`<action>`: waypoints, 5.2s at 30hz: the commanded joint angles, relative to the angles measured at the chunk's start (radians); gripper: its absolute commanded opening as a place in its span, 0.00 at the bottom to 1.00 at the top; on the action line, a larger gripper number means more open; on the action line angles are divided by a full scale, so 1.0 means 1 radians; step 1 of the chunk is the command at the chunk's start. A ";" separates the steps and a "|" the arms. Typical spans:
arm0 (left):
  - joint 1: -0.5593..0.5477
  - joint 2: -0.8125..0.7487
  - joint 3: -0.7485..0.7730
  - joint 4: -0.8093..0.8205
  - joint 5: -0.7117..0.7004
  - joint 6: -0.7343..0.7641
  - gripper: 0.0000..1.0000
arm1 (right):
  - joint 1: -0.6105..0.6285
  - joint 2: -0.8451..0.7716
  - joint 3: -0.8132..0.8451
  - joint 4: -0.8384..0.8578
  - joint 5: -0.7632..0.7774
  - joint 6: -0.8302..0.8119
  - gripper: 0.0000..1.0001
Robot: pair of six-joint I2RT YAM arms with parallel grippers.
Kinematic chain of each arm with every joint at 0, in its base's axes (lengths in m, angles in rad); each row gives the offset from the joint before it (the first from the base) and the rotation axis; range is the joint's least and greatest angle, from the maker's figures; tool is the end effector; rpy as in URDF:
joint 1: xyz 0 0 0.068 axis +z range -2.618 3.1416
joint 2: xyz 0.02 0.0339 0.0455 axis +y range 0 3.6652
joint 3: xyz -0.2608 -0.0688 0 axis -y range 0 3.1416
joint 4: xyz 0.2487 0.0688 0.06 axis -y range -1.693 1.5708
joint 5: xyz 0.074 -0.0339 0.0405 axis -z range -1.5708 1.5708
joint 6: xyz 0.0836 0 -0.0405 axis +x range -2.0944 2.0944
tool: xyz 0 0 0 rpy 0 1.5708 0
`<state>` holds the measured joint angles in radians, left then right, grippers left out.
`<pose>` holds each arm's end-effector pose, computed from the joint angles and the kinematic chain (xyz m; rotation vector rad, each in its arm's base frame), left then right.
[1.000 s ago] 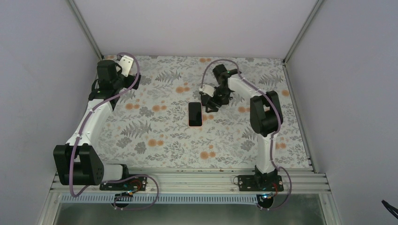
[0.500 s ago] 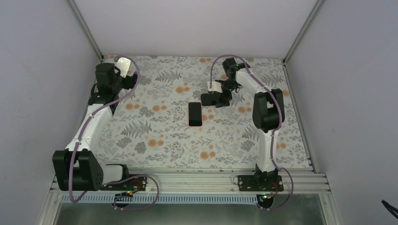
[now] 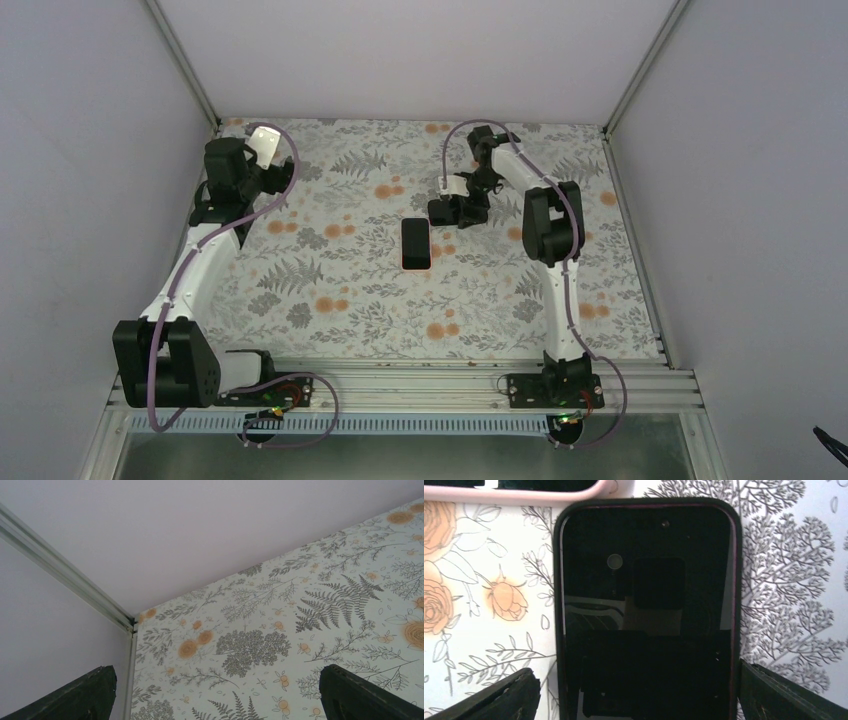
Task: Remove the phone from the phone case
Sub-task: Pick up the phone at the center of the board, then remove the phone case from the phone.
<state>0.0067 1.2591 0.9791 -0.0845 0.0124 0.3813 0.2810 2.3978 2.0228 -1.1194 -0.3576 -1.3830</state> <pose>0.3429 0.0013 0.2945 0.3700 1.9076 0.2462 0.4501 0.1604 0.1030 -2.1315 1.9148 0.3839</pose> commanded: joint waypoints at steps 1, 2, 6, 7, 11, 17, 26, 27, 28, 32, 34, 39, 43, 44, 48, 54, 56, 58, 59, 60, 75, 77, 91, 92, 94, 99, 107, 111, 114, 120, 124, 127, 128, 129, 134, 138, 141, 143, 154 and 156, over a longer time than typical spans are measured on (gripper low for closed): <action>0.014 -0.013 0.005 0.006 0.036 -0.010 1.00 | -0.016 0.012 0.027 0.041 0.012 0.018 1.00; 0.017 -0.015 0.004 0.006 0.038 -0.013 1.00 | -0.019 0.015 0.027 0.055 0.020 0.019 1.00; 0.038 -0.022 0.005 -0.005 0.077 -0.025 1.00 | -0.030 0.023 0.027 0.085 0.030 0.013 1.00; 0.042 -0.025 0.006 -0.007 0.085 -0.026 1.00 | -0.031 0.025 0.027 0.085 0.034 0.008 1.00; 0.051 -0.025 0.006 -0.012 0.104 -0.025 1.00 | -0.031 0.057 0.052 0.057 0.055 -0.005 1.00; 0.053 -0.020 0.008 -0.032 0.161 -0.010 1.00 | -0.032 0.137 0.149 -0.084 0.075 -0.033 0.98; 0.038 0.091 0.122 -0.208 0.355 0.084 1.00 | -0.031 0.020 -0.051 -0.008 0.095 0.033 0.57; 0.033 0.109 0.145 -0.230 0.368 0.091 1.00 | -0.030 -0.020 -0.103 0.026 0.086 0.041 0.56; 0.027 0.135 0.172 -0.256 0.390 0.094 1.00 | -0.029 -0.060 -0.156 0.065 0.074 0.051 0.55; -0.003 0.237 0.320 -0.394 0.556 0.082 1.00 | -0.016 -0.251 -0.323 0.213 0.007 0.116 0.54; -0.039 0.296 0.394 -0.465 0.644 0.077 1.00 | 0.000 -0.331 -0.390 0.270 -0.017 0.156 0.54; -0.169 0.448 0.550 -0.587 0.708 0.044 1.00 | 0.072 -0.474 -0.510 0.359 -0.024 0.237 0.56; -0.237 0.585 0.694 -0.690 0.817 -0.002 1.00 | 0.126 -0.518 -0.546 0.419 0.010 0.311 0.56; -0.244 0.628 0.737 -0.723 0.861 -0.017 1.00 | 0.134 -0.526 -0.548 0.436 0.014 0.330 0.56; -0.245 0.807 0.916 -0.874 0.989 -0.055 1.00 | 0.153 -0.551 -0.544 0.493 0.015 0.379 0.56; -0.245 0.952 1.005 -0.943 1.012 -0.093 1.00 | 0.176 -0.563 -0.504 0.530 0.021 0.423 0.55; -0.247 0.966 1.000 -0.935 1.016 -0.103 1.00 | 0.183 -0.557 -0.489 0.539 0.030 0.432 0.55; -0.250 0.974 1.001 -0.929 1.015 -0.117 1.00 | 0.194 -0.547 -0.467 0.543 0.036 0.438 0.55; -0.252 0.979 1.003 -0.924 1.015 -0.124 1.00 | 0.200 -0.542 -0.457 0.548 0.040 0.442 0.56; -0.254 0.983 1.008 -0.922 1.017 -0.131 1.00 | 0.207 -0.534 -0.446 0.549 0.045 0.443 0.56; -0.292 0.991 1.097 -1.071 1.129 -0.032 0.16 | 0.261 -0.473 -0.350 0.610 0.120 0.499 0.56; -0.292 0.980 1.100 -1.083 1.138 -0.007 0.03 | 0.261 -0.481 -0.350 0.604 0.117 0.501 0.58; -0.312 0.655 0.947 -0.988 0.681 0.213 0.02 | 0.185 -0.584 -0.348 0.156 -0.180 0.561 1.00; -0.320 0.604 0.908 -0.945 0.628 0.223 0.02 | 0.181 -0.573 -0.334 0.118 -0.171 0.572 1.00; -0.349 0.507 0.830 -0.872 0.524 0.251 0.02 | 0.177 -0.547 -0.312 0.058 -0.120 0.573 1.00; -0.412 0.328 0.679 -0.773 0.445 0.324 0.02 | 0.161 -0.540 -0.324 0.064 -0.128 0.580 0.99; -0.503 0.275 0.596 -0.822 0.412 0.363 0.02 | 0.147 -0.502 -0.226 0.046 -0.168 0.590 0.96; -0.537 0.261 0.586 -0.850 0.425 0.367 0.02 | 0.143 -0.485 -0.207 0.059 -0.152 0.590 0.94; -0.552 0.254 0.582 -0.851 0.416 0.366 0.02 | 0.140 -0.470 -0.190 0.053 -0.154 0.583 0.93; -0.564 0.237 0.611 -0.913 0.430 0.397 0.02 | 0.111 -0.464 -0.205 0.051 -0.156 0.542 0.92; -0.579 0.224 0.622 -0.968 0.442 0.424 0.02 | 0.083 -0.442 -0.193 0.049 -0.159 0.526 0.92; -0.606 0.232 0.634 -1.030 0.452 0.442 0.02 | 0.067 -0.415 -0.152 0.045 -0.159 0.525 0.91; -0.621 0.238 0.636 -1.045 0.450 0.444 0.02 | 0.063 -0.405 -0.134 0.048 -0.157 0.529 0.91; -0.635 0.245 0.638 -1.055 0.444 0.441 0.02 | 0.059 -0.393 -0.113 0.047 -0.158 0.533 0.91; -0.684 0.255 0.616 -1.017 0.403 0.414 0.02 | 0.059 -0.337 0.006 -0.002 -0.196 0.536 0.86; -0.686 0.249 0.597 -0.966 0.344 0.398 0.02 | 0.057 -0.372 -0.032 -0.013 -0.190 0.526 0.88; -0.686 0.235 0.580 -0.944 0.315 0.395 0.02 | 0.044 -0.476 -0.171 0.015 -0.172 0.509 0.89; -0.686 0.224 0.573 -0.930 0.293 0.393 0.02 | 0.035 -0.558 -0.283 0.032 -0.176 0.489 0.89; -0.680 0.227 0.562 -0.865 0.287 0.390 0.02 | 0.032 -0.894 -0.655 0.113 -0.298 0.484 0.84; -0.680 0.240 0.572 -0.868 0.297 0.387 0.02 | 0.034 -0.897 -0.659 0.142 -0.309 0.504 0.81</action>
<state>-0.6765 1.5139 1.5364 -1.0130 0.2798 0.7765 0.3130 1.5169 1.3914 -1.0599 -0.5983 -0.9085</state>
